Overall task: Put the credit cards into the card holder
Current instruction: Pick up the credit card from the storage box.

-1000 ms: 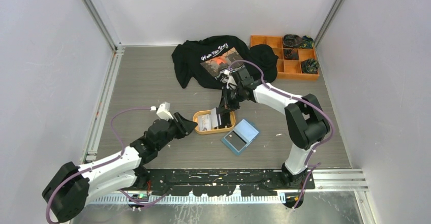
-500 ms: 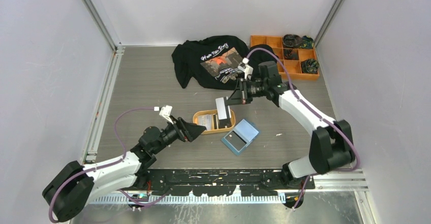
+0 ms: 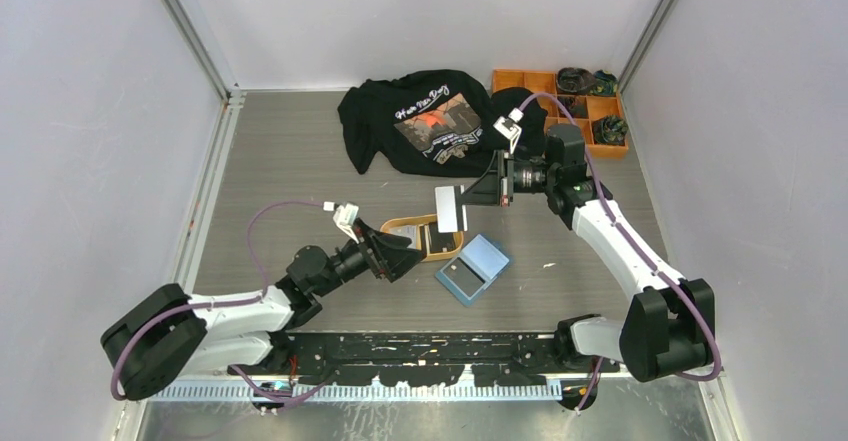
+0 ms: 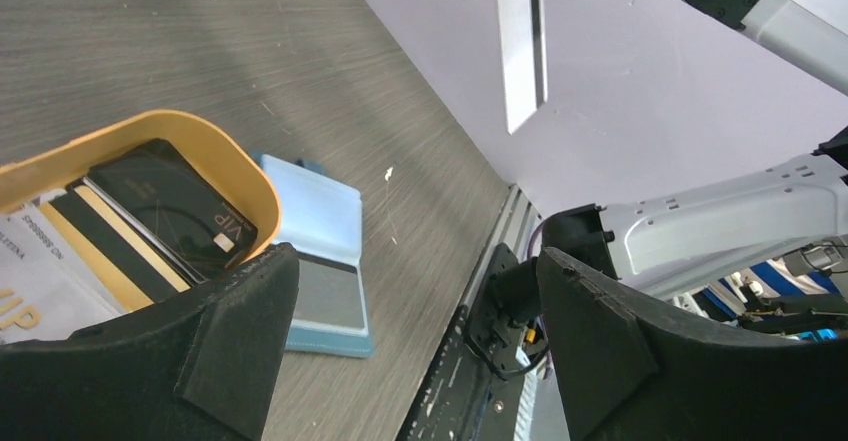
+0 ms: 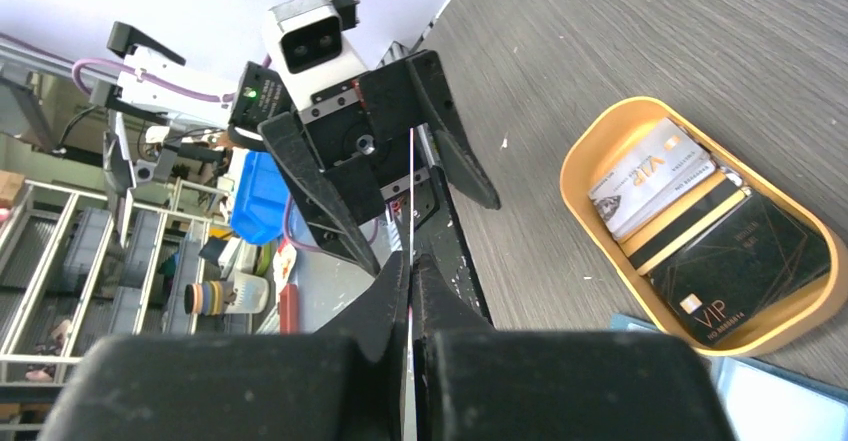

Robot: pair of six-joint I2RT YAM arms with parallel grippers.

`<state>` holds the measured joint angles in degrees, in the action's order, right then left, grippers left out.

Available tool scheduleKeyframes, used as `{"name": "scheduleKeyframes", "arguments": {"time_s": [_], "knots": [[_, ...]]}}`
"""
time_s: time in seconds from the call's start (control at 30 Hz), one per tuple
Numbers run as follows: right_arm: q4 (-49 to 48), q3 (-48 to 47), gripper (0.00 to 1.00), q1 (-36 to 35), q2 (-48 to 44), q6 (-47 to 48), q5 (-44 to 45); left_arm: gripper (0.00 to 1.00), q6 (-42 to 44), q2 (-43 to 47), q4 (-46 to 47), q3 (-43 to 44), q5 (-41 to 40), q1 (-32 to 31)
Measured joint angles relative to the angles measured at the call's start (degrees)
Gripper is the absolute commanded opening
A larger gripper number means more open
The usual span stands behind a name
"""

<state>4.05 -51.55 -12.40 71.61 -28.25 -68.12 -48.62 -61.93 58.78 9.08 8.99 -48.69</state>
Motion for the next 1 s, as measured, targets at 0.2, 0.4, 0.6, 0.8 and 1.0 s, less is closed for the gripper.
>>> {"name": "scheduleKeyframes", "arguments": {"time_s": [0.2, 0.4, 0.6, 0.8, 1.0], "knots": [[-3.74, 0.04, 0.01, -0.42, 0.02, -2.8, -2.16, 0.9, 0.63, -9.49, 6.6, 3.45, 0.15, 0.0], [-5.7, 0.13, 0.01, -2.25, 0.66, -3.85, -2.99, 0.82, -1.55, -23.34, 15.08, 10.4, 3.89, 0.0], [-5.03, 0.13, 0.01, -3.08, 1.88, -3.58, -3.82, 0.67, -1.95, -23.28, 16.39, 11.56, 5.51, 0.02], [-4.63, 0.11, 0.01, -2.86, 1.7, -3.26, -5.53, 0.67, -2.03, -20.06, 18.16, 8.87, 5.42, 1.05], [-0.9, -0.46, 0.01, -0.61, -1.55, -0.74, -5.42, 0.68, -3.28, -16.5, 18.05, 3.32, 5.57, 2.75]]}}
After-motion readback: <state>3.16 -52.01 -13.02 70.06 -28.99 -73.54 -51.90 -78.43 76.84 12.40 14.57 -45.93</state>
